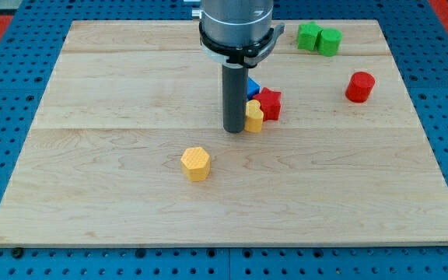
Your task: Slide yellow hexagon below red star
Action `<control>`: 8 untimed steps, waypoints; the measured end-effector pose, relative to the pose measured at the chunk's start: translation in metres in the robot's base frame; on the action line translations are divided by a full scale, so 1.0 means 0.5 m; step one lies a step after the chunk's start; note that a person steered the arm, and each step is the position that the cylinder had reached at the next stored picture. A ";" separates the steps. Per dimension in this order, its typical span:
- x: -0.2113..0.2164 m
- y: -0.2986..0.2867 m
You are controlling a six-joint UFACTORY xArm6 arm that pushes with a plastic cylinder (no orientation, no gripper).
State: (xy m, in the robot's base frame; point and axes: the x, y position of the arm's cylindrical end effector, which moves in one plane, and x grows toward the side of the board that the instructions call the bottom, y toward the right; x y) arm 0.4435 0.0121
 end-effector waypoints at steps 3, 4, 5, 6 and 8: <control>0.000 -0.176; 0.051 -0.224; 0.104 -0.226; 0.150 -0.165; 0.191 -0.075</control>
State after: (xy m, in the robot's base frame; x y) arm 0.5388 -0.0256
